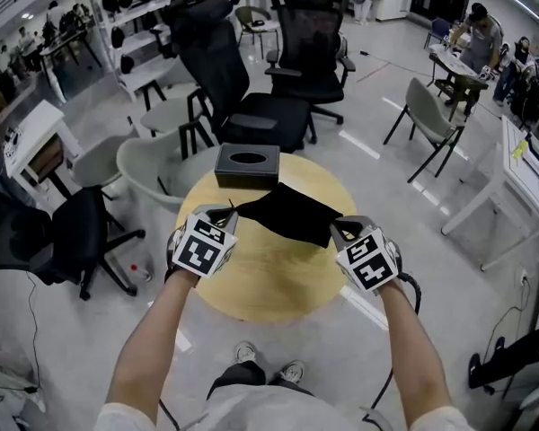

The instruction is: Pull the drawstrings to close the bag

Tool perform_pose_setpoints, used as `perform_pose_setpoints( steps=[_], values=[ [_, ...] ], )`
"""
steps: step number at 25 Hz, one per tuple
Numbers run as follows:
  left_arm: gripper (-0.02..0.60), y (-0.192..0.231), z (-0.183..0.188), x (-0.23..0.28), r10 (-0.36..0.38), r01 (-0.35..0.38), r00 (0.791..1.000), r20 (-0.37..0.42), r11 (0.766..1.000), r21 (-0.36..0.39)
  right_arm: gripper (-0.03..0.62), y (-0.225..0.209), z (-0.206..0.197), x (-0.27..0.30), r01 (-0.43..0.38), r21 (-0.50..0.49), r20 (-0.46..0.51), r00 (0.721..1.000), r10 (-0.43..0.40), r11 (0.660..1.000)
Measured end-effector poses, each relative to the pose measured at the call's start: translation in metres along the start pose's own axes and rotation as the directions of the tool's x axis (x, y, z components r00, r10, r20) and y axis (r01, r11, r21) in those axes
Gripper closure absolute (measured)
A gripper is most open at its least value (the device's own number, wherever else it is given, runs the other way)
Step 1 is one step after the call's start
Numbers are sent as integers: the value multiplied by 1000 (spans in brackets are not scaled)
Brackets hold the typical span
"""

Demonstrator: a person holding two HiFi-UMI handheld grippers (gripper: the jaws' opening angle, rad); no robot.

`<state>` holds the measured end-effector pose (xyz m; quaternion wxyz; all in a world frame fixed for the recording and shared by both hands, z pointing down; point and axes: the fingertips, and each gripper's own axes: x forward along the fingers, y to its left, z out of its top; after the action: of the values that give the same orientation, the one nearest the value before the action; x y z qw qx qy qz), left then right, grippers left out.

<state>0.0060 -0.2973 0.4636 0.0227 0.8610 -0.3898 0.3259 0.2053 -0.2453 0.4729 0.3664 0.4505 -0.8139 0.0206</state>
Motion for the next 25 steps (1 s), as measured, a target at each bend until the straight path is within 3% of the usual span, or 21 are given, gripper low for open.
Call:
perform_pose_setpoints(
  steps=[13,25],
  values=[
    [569,67,54,-13,7,-10,990,140,1000,18,589,-35,83,4,145,1,96,985,-144,989],
    [569,111,109,-30,24,-21,949,314,1000,-15,589,-62,143,-10,292,54,165,941,-297,955]
  ],
)
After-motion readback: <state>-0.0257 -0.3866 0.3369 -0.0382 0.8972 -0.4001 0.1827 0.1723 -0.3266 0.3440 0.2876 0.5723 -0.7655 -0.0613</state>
